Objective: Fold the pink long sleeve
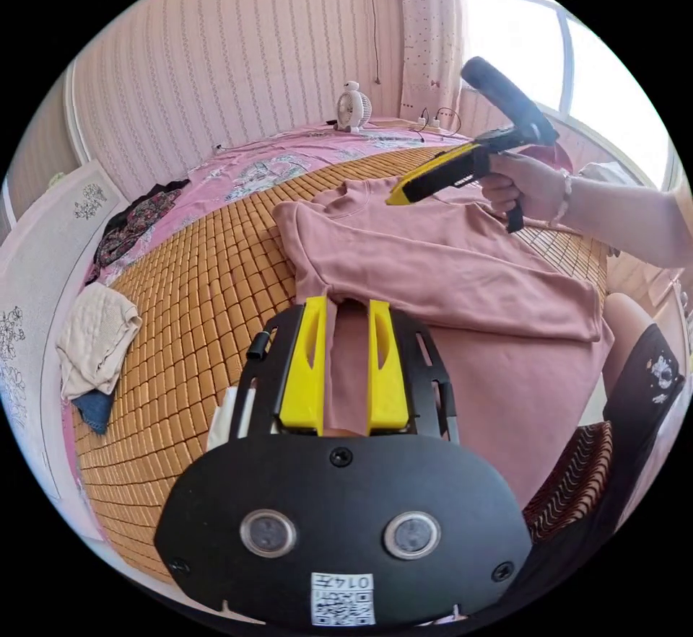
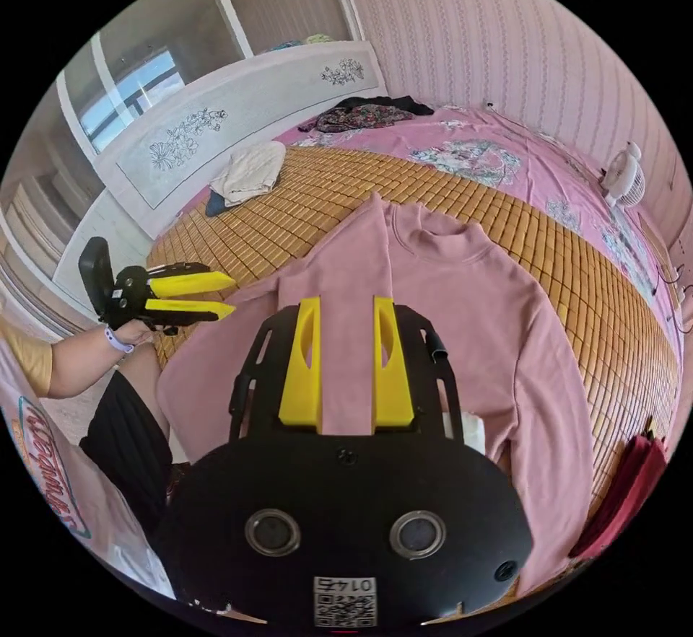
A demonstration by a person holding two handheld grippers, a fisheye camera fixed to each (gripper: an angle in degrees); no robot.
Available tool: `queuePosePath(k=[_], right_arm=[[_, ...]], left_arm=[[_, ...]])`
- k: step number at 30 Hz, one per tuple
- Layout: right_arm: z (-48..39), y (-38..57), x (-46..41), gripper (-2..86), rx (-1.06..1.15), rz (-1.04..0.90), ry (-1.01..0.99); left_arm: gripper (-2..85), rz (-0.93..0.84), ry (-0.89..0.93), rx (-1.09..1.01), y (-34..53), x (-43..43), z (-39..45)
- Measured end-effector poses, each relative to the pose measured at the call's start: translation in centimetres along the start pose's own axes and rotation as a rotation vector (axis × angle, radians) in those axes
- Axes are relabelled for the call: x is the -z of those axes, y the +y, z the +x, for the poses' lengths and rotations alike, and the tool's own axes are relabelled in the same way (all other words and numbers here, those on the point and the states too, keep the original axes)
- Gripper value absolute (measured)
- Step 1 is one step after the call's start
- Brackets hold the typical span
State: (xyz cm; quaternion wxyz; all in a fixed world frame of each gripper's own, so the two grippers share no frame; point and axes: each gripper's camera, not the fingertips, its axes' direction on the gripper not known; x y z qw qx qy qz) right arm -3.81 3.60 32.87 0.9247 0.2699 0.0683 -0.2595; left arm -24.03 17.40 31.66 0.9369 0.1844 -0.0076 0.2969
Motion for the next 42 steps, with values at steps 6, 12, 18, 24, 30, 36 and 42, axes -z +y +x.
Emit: queuePosePath(k=[6, 12, 18, 24, 30, 36, 42], right_arm=[[3.8, -9.5, -8.4, 12.7, -0.12, -0.046, 0.0], [4.2, -13.6, -12.4, 1.3, 0.042, -0.166, -0.094], [0.2, -18.9, -11.0, 3.2, 0.299, -0.111, -0.012], [0.9, -19.1, -13.5, 11.4, 0.165, -0.212, 0.027], [1.0, -4.2, -4.0, 9.1, 0.136, -0.118, 0.065], [0.7, 16.4, 2.5, 8.8, -0.208, -0.222, 0.161], [6.5, 30.6, 9.9, 12.6, -0.796, 0.011, 0.355]], left_arm=[[7.7, -0.194, -0.017, 0.022, -1.9, -6.0, -2.1], [0.6, -0.056, 0.0, 0.098, -1.0, -4.6, -5.9], [2.8, -0.018, 0.182, 0.515, 1.9, -4.7, -14.1], [5.0, -0.058, 0.068, 0.5, 2.4, -2.3, -15.3], [3.3, 0.012, 0.119, 0.374, 3.3, 2.4, -12.1], [3.7, -0.022, 0.666, 0.229, 1.3, 0.5, -0.9], [4.1, -0.126, 0.78, 0.091, -1.3, -0.5, 7.2]])
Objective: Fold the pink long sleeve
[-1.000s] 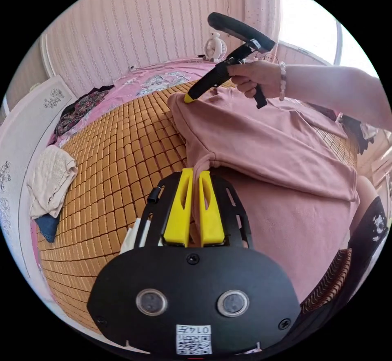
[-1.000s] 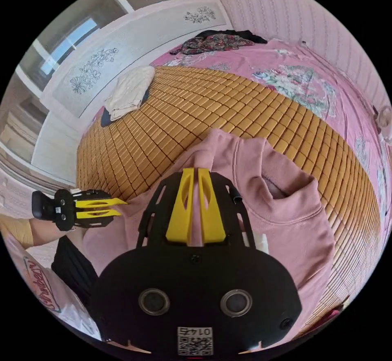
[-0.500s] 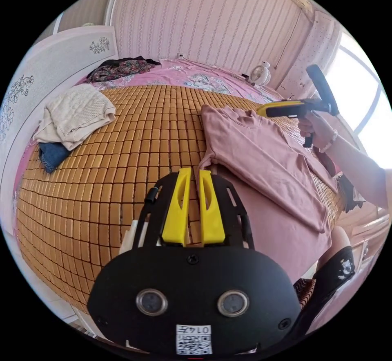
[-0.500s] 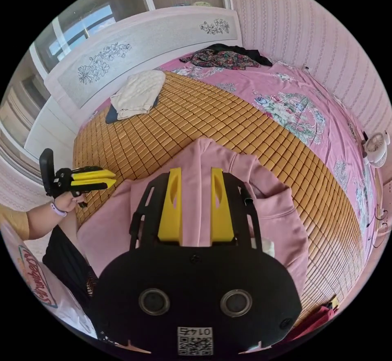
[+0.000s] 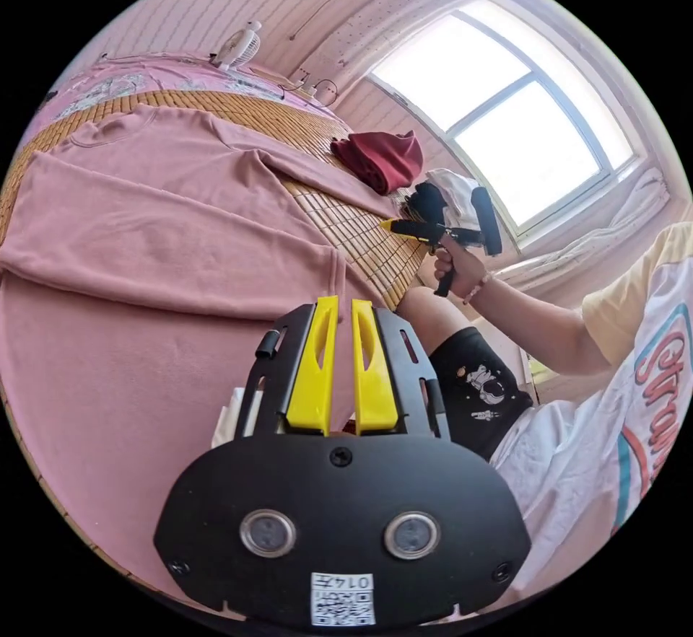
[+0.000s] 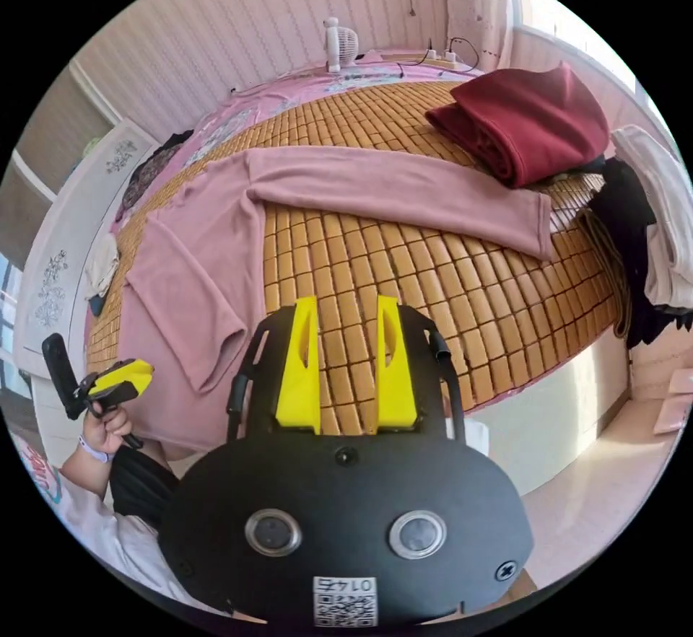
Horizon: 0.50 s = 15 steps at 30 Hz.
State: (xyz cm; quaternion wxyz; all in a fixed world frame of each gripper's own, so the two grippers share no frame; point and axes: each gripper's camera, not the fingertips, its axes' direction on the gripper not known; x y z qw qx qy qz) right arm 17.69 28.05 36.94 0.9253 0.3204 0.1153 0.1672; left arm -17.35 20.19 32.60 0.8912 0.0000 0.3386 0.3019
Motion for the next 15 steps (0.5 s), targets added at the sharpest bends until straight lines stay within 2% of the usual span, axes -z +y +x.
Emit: queuePosePath(k=[4, 8, 11, 15], right_arm=[[7.5, -0.9, 1.5, 14.1, -0.199, 0.148, 0.142], [13.9, -1.3, 1.3, 14.3, -0.425, 0.24, 0.256], [16.9, -1.2, -1.7, 12.1, -0.507, 0.12, 0.26], [16.6, 0.1, -2.0, 6.6, -0.42, 0.165, 0.266]], left_arm=[[4.0, -0.016, -0.046, -0.051, -0.7, 1.6, 0.6], [3.7, -0.034, -0.258, 0.028, 0.3, 4.9, -1.9], [3.2, -0.069, -0.363, 0.075, 1.3, 5.5, -3.3], [0.1, -0.155, -0.454, 0.158, 1.9, 3.7, -4.5]])
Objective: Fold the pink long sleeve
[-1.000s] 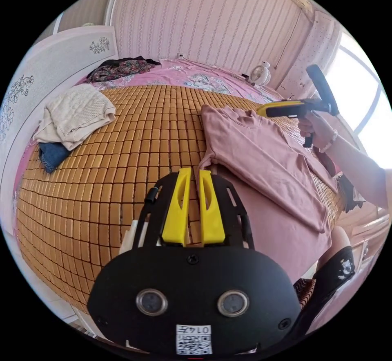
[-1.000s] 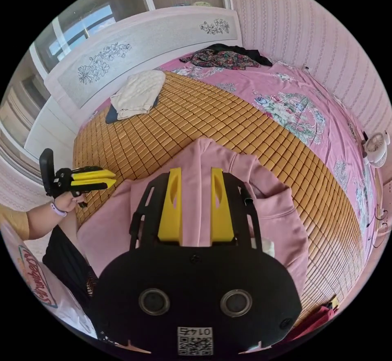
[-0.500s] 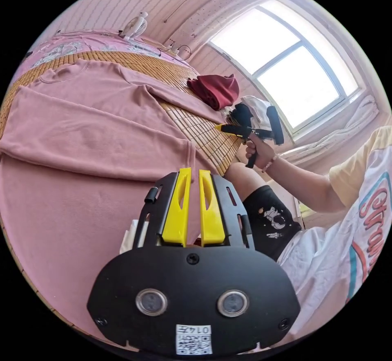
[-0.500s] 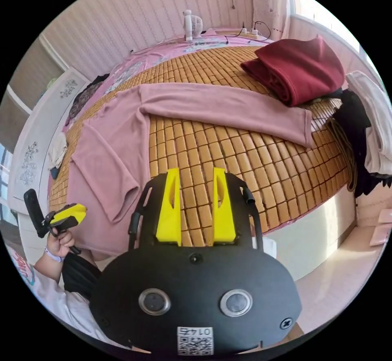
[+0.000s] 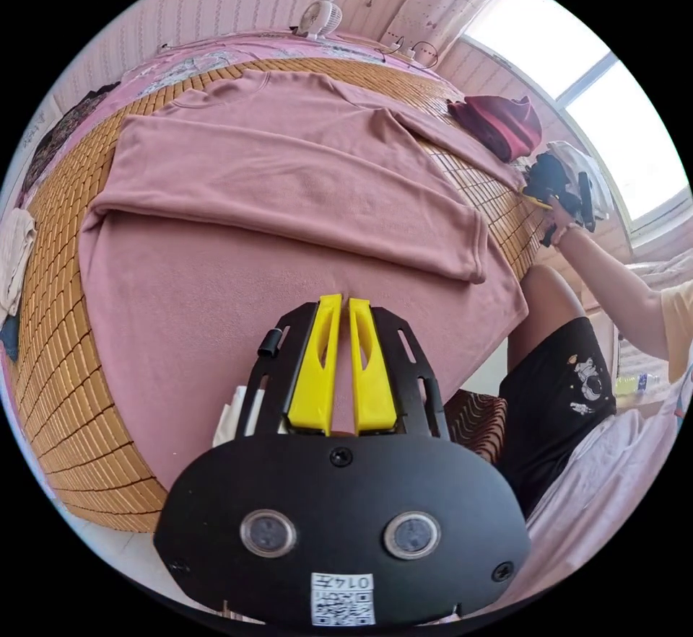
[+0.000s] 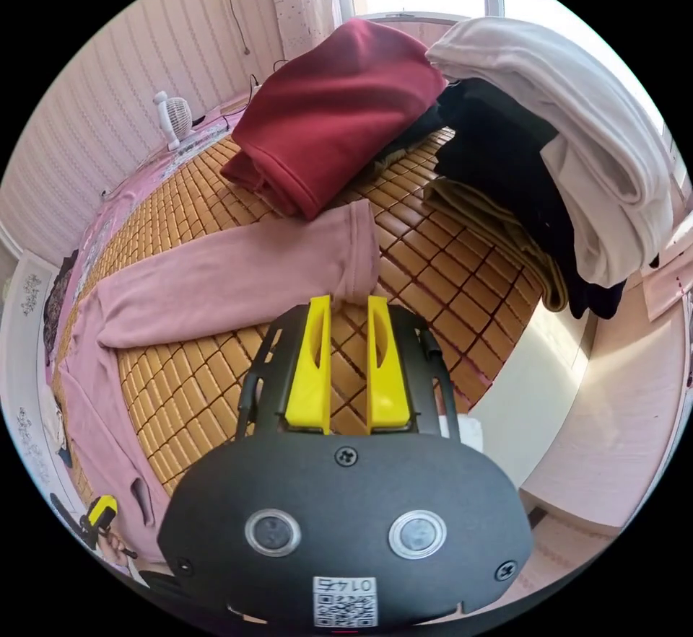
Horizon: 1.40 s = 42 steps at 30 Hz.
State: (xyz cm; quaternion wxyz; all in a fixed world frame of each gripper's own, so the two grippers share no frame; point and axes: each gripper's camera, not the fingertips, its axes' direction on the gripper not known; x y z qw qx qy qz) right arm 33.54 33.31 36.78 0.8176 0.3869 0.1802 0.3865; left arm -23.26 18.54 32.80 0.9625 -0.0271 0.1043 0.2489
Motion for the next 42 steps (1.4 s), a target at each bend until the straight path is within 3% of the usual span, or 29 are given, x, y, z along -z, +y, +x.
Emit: queuePosePath(k=[3, 6, 8, 11, 16, 18, 20, 25, 29, 34, 42], right_arm=[[0.4, 1.3, 1.8, 2.8, 0.01, 0.043, -0.098], [-0.4, 2.3, 5.9, 1.7, 0.065, 0.135, -0.376], [-2.9, 2.3, 9.5, 1.3, 0.197, 0.219, -0.528], [-7.5, 1.5, 13.8, 1.1, 0.378, 0.342, -0.661], [-16.1, 2.6, 21.2, 1.6, 0.681, 0.497, -1.049], [-20.1, 5.0, 23.0, 2.2, 0.904, 0.443, -1.19], [-25.4, 9.5, 22.5, 4.0, 1.196, 0.197, -1.295], [-29.9, 19.8, 15.0, 10.7, 1.37, -0.351, -1.156], [-28.2, 22.2, 11.8, 10.5, 1.275, -0.479, -1.035], [-27.5, 18.4, 10.9, 9.9, 1.135, -0.382, -0.873], [-32.7, 7.3, 8.4, 11.9, 0.967, -0.091, -0.618]], left_arm=[[-0.6, 0.056, -0.04, -0.038, 0.7, 0.4, 0.5], [-0.8, 0.066, -0.029, -0.03, 0.8, 1.0, 0.0], [-0.9, 0.075, 0.035, 0.038, 0.7, 1.6, -1.1], [-1.0, 0.235, 0.237, 0.135, 1.8, 4.2, -3.0], [-1.0, 0.387, 0.243, 0.203, 4.7, 10.2, -5.1], [-0.9, 0.437, 0.206, 0.252, 7.3, 13.3, -6.7], [-0.8, 0.451, 0.157, 0.302, 9.8, 15.1, -8.0], [0.5, 0.397, 0.031, 0.414, 15.7, 17.8, -10.6], [2.2, 0.378, 0.006, 0.459, 17.3, 18.6, -12.2], [5.2, 0.422, 0.035, 0.403, 13.5, 18.7, -14.2], [8.2, 0.395, 0.142, 0.202, -2.7, 16.9, -21.5]])
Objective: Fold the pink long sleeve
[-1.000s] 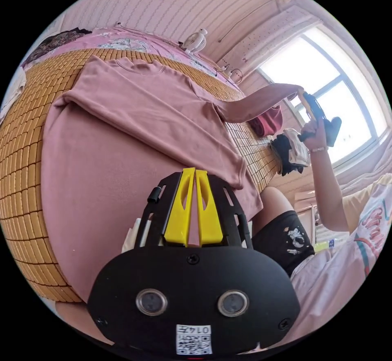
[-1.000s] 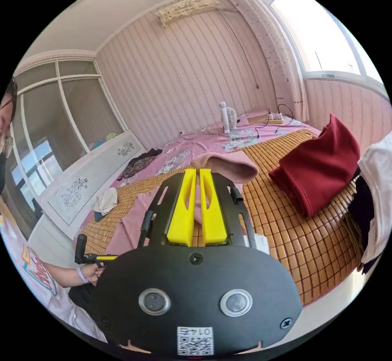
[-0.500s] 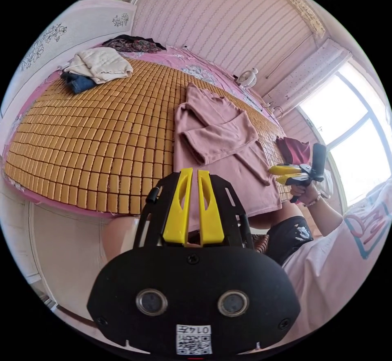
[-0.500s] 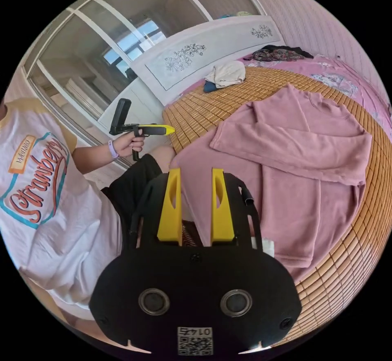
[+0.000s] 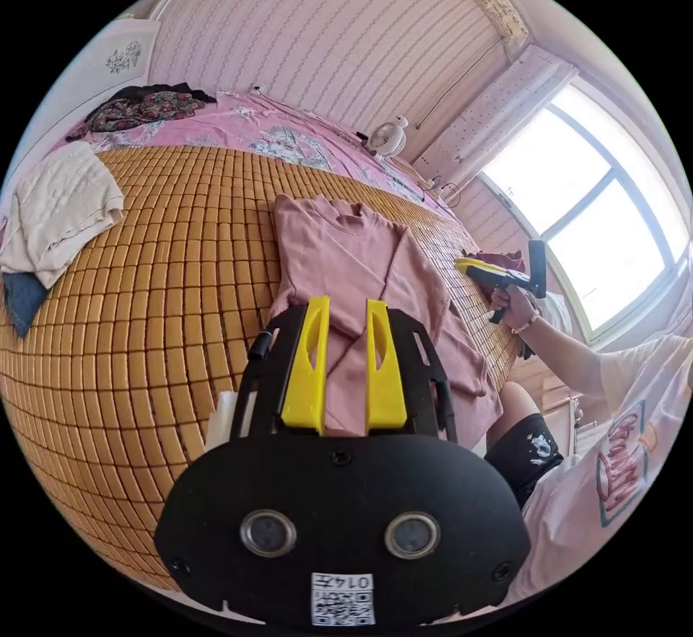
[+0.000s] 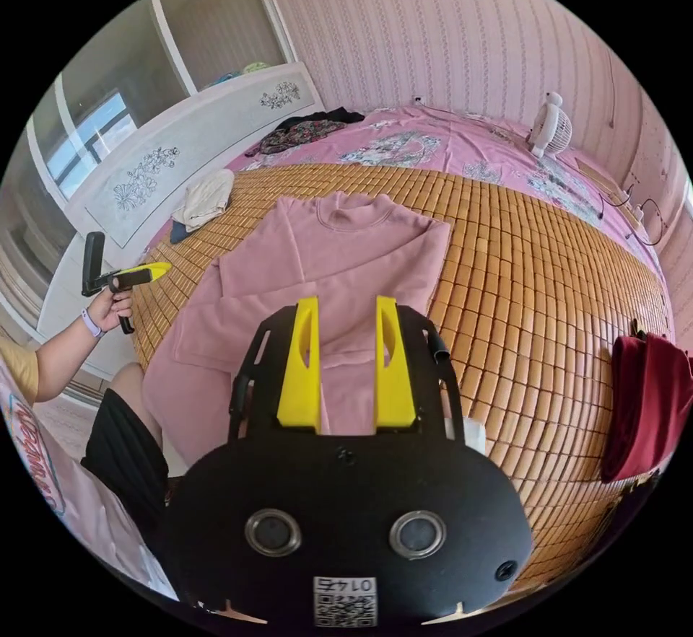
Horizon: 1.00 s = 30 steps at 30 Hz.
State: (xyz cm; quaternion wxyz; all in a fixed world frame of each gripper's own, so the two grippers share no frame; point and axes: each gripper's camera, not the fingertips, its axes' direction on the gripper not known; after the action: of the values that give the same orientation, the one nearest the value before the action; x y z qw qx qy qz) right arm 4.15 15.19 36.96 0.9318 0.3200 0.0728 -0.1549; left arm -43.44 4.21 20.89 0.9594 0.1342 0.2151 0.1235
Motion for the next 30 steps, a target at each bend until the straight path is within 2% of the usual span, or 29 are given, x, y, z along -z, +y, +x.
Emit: queuePosePath(k=[4, 7, 9, 12, 15, 18, 21, 25, 28, 30], right_arm=[[4.1, -6.0, -3.5, 13.8, -0.08, -0.021, 0.074], [6.5, -9.0, -5.7, 13.4, -0.142, -0.003, 0.151], [8.0, -10.5, -7.3, 13.0, -0.195, -0.035, 0.113], [9.0, -12.6, -9.7, 9.5, -0.216, -0.124, 0.065], [10.0, -14.6, -10.7, 5.0, -0.245, -0.209, 0.053], [10.8, -16.3, -9.1, 3.8, -0.256, -0.185, 0.019], [11.2, -17.8, -4.8, 3.0, -0.28, -0.06, -0.004], [9.8, -17.9, 3.6, 2.5, -0.264, 0.157, -0.136], [6.0, -14.6, 9.3, 2.7, -0.115, 0.237, -0.206], [3.2, -11.2, 11.9, 3.0, -0.027, 0.226, -0.231]], left_arm=[[8.9, -0.013, -0.02, 0.017, -6.6, -4.2, -1.9], [11.3, -0.031, -0.134, 0.025, -11.0, -7.8, -2.6], [11.8, -0.073, -0.195, 0.066, -13.5, -10.9, -3.4], [6.5, -0.222, -0.229, 0.165, -15.8, -14.0, -4.8], [3.5, -0.253, -0.235, 0.122, -17.1, -14.7, -4.7], [1.6, -0.161, -0.245, 0.099, -18.4, -12.5, -3.8], [0.8, -0.006, -0.211, 0.075, -19.6, -8.0, -2.3], [0.8, 0.131, -0.129, -0.036, -17.9, -1.9, 0.7], [1.7, 0.161, -0.059, -0.124, -12.2, 2.9, 2.4], [3.0, 0.124, -0.006, -0.181, -5.4, 5.5, 3.1]])
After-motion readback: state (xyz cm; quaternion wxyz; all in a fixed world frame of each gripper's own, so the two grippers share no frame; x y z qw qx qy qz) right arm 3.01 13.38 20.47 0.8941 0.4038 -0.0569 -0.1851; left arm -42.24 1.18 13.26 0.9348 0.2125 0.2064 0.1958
